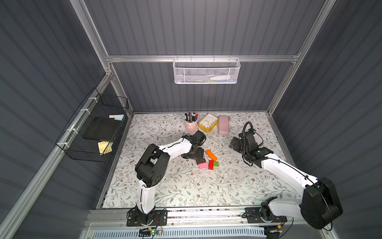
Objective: Assemble the number 6 with building blocks
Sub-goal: Pick up the building block from the center of the board.
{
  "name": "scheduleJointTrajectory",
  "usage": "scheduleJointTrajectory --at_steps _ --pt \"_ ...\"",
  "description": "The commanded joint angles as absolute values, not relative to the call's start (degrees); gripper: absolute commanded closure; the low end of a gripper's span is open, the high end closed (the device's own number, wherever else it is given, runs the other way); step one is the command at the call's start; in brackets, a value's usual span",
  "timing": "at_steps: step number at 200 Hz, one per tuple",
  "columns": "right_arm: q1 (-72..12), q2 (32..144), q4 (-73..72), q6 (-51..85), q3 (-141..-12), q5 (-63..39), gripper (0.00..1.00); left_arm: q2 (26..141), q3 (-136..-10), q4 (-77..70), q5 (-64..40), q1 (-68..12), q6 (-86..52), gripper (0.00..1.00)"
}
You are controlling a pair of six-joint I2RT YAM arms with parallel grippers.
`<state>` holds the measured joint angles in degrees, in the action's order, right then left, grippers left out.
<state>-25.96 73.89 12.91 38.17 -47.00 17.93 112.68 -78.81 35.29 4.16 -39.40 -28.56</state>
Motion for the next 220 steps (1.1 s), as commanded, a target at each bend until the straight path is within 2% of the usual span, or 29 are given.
scheduleJointTrajectory --at_steps 1,23,42,96,114,132,147,220 --pt "-25.5 72.8 13.1 39.2 -46.2 17.8 0.03 113.2 -78.8 37.4 5.4 -39.7 -27.5 0.19" --pt "-25.6 72.7 13.1 39.3 -46.1 17.7 0.03 113.9 -79.0 37.3 5.4 -39.7 -27.2 0.21" --pt "-25.5 72.5 13.2 39.2 -46.2 17.7 0.03 114.6 -79.4 37.1 4.7 -39.7 -27.0 0.29" --pt "-25.4 72.4 13.1 39.3 -46.1 17.6 0.04 115.3 -79.2 36.5 4.0 -39.7 -27.0 0.31" --pt "-25.3 72.4 13.1 39.2 -46.0 17.6 0.04 115.4 -79.6 36.3 3.9 -39.7 -26.9 0.37" --pt "-25.3 72.5 13.0 39.2 -45.9 17.5 0.04 115.6 -80.4 36.4 3.8 -39.7 -27.1 0.38" --pt "-25.2 72.7 13.0 39.3 -45.9 17.4 0.04 115.8 -82.5 36.7 3.6 -39.7 -27.0 0.43" --pt "-25.2 72.0 13.2 39.3 -45.7 17.4 0.04 118.3 -88.2 37.9 1.6 -39.7 -30.6 0.43"
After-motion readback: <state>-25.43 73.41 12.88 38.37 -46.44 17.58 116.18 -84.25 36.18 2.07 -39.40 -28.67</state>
